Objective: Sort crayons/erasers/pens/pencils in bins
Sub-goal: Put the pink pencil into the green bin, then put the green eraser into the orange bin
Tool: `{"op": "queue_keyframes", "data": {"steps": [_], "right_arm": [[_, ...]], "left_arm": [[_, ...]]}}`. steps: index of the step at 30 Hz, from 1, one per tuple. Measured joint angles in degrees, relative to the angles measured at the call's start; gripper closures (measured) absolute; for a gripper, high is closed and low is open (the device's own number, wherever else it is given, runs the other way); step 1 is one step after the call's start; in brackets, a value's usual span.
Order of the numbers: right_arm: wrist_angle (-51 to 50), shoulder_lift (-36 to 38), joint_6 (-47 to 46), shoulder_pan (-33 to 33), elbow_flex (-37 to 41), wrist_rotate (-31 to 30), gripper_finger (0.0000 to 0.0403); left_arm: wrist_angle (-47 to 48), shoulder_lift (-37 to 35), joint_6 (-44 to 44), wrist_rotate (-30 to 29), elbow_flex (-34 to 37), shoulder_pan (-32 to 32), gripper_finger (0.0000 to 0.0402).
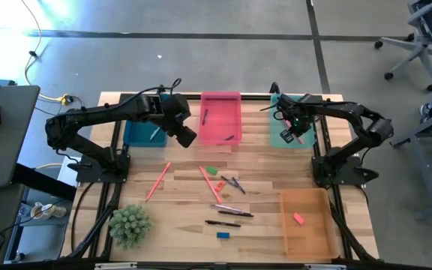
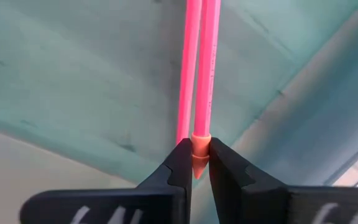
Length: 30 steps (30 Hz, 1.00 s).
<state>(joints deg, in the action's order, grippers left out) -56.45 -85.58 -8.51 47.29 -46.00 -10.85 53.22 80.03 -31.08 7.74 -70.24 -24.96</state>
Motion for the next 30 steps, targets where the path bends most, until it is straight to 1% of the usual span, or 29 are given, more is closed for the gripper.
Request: {"op": "queue_keyframes", "data": {"steps": [3, 7, 9, 13, 17, 22, 27, 30], "right_arm": [[0.0, 0.0, 0.5, 0.0, 0.0, 0.0, 0.0357], [0.9, 0.0, 1.1, 0.0, 0.0, -1.5, 0.0316], [1.2, 0.0, 1.1, 0.0, 0.0, -3.0, 0.0297], [0.7, 0.4, 1.3, 0.0, 0.0, -3.5, 0.0273], [-0.2, 2.3, 0.8, 0.0, 0.0, -2.5, 0.0268], [-1.8, 7.1, -3.4, -0.1, 0.0, -2.0, 0.0267], [-1.9, 13.8, -5.2, -0.1, 0.0, -1.1, 0.0267], [-1.8, 17.7, -6.8, -0.1, 0.0, 0.2, 0.0267]], "left_arm": [[0.0, 0.0, 1.1, 0.0, 0.0, 1.0, 0.031], [0.0, 0.0, 3.6, -0.1, 0.0, 2.5, 0.0302], [0.0, 0.0, 5.5, -1.2, 0.0, 3.4, 0.0294], [-0.1, 0.0, 7.3, -4.6, 0.0, 5.1, 0.0271], [-0.1, 0.0, 7.3, -5.7, 0.0, 6.2, 0.0243], [0.5, 0.0, 7.1, -5.7, 0.0, 7.1, 0.0217], [1.0, 0.0, 8.0, -5.7, 0.0, 7.1, 0.0214], [-0.8, 0.1, 12.8, -5.7, 0.0, 7.2, 0.0215]]}}
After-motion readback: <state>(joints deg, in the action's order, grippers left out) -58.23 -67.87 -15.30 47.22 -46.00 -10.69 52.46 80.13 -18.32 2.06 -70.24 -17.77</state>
